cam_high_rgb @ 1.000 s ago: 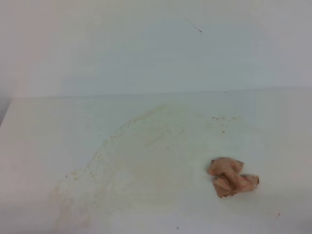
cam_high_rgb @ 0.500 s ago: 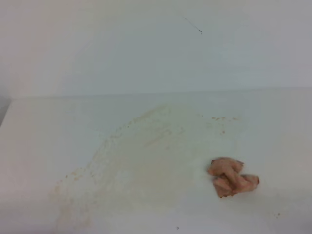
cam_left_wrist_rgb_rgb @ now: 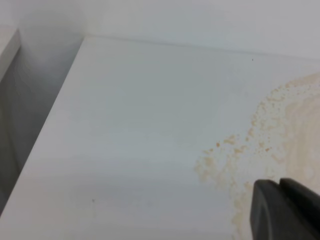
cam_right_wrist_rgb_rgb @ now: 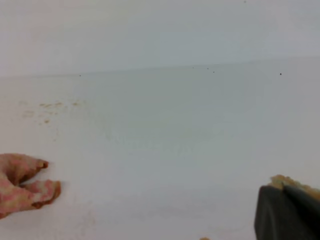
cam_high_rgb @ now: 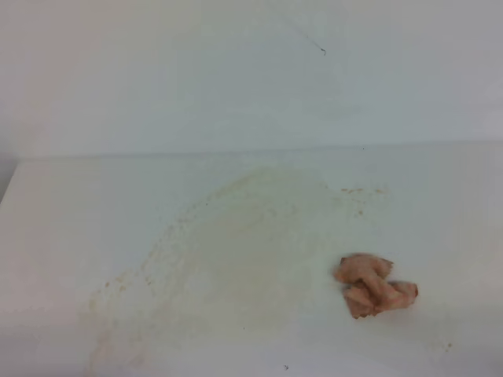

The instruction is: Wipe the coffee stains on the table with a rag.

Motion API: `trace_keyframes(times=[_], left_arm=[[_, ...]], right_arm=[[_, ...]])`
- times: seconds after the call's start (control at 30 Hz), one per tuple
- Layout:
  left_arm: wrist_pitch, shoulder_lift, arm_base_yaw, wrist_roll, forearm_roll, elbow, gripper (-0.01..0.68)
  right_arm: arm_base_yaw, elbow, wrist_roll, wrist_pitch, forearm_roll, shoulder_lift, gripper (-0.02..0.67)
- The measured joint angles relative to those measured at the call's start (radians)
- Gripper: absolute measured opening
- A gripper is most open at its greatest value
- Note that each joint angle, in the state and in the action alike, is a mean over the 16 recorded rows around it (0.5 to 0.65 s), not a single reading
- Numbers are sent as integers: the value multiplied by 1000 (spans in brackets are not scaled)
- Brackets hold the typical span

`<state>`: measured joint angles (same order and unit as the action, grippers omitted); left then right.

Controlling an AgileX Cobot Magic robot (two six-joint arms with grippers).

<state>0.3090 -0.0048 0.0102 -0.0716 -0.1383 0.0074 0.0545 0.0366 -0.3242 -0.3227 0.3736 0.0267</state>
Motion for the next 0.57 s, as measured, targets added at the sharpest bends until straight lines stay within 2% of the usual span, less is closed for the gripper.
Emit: trace_keyframes(times=[0.57], left_arm=[[-1, -1, 0, 0, 0, 2, -1]], right_arm=[[0, 0, 0, 0, 0, 0, -3]])
